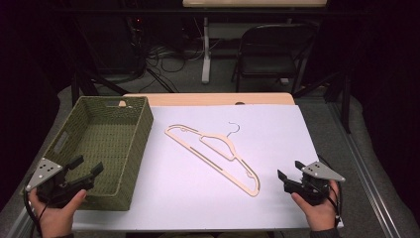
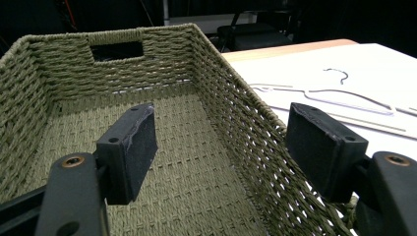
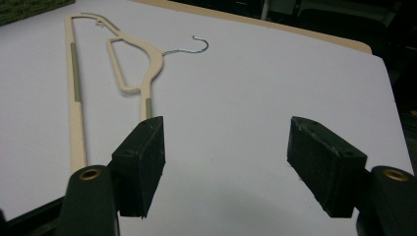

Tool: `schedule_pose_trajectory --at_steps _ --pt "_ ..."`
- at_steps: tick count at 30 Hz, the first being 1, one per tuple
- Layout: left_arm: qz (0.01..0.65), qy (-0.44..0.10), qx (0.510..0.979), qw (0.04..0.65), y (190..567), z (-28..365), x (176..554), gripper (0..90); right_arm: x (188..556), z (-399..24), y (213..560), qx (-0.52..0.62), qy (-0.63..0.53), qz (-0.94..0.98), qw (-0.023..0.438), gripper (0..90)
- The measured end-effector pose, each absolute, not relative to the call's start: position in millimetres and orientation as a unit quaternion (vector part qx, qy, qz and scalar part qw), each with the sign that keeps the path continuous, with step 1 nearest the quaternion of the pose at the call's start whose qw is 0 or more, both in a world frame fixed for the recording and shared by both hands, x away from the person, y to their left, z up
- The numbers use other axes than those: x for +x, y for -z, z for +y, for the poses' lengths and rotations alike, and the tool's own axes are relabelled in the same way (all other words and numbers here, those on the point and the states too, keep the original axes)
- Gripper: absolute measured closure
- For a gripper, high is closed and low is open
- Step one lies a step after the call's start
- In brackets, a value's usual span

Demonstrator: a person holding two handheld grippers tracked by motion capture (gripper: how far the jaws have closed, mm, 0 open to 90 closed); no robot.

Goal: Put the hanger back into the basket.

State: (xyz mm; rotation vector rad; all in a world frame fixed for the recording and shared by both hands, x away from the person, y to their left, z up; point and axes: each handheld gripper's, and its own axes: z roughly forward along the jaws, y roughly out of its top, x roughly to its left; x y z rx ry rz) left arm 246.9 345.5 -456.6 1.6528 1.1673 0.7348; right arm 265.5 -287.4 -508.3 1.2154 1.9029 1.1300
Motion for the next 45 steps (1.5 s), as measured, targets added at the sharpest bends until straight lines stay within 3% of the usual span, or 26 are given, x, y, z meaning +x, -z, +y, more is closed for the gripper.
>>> schedule_pose_trajectory --at_steps 10,26,45 --pt "0.479 -0.299 0.675 0.475 456 347 246 27.6 267 -282 507 0.451 -0.42 0.729 0.3 29.9" --pt "0.48 -0.29 0.685 0.465 455 342 247 20.5 280 -263 492 0.43 -0.404 0.759 0.273 15.6" --pt "0.481 -0.291 0.686 0.462 454 341 248 21.4 320 -211 453 0.362 -0.364 0.823 0.245 18.6"
